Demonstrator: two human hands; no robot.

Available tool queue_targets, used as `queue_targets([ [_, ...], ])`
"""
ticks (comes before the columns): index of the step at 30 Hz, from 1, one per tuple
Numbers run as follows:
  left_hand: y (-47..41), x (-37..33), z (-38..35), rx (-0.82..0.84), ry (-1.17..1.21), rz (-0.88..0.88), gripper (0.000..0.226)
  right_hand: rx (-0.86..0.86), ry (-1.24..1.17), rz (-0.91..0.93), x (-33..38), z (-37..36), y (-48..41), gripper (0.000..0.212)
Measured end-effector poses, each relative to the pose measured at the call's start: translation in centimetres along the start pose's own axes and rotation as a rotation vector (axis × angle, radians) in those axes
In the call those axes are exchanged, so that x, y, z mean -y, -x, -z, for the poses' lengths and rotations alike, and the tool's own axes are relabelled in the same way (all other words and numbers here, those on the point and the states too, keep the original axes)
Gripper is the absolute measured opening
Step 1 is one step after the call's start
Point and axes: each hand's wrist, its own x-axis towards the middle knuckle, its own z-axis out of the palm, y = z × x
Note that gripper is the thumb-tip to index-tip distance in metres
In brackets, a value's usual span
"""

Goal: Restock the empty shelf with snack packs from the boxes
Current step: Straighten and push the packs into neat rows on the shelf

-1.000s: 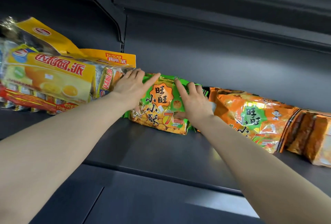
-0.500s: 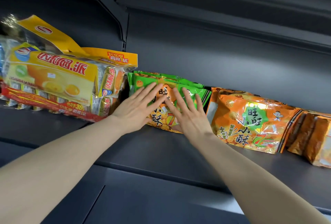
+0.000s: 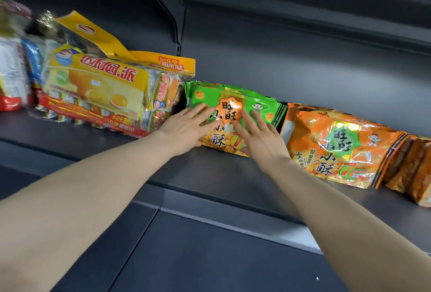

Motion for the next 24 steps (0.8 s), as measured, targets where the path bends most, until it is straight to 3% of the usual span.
queue_targets([
  [6,6.8,0.1,5.3,-0.157,0.164,0.056,0.054,-0.185,0.077,0.026,1.9,3.6,3.2,0.066],
  [14,16.4,2.1,9.8,-0.337,0.125,-0.041,0.033,-0.383,0.168,0.15,7.0,10.4,7.9,0.025],
  [19,24.0,4.5,11.8,-0.344,0.099,-0.059,0.036,-0.411,0.154,0.188,13.1,15.5,10.1,0.02],
  [24,31.8,7.3,13.7,-0.326,0.088,-0.093,0.037,-0.396,0.16,0.127,19.8,19.5,11.1,0.028],
])
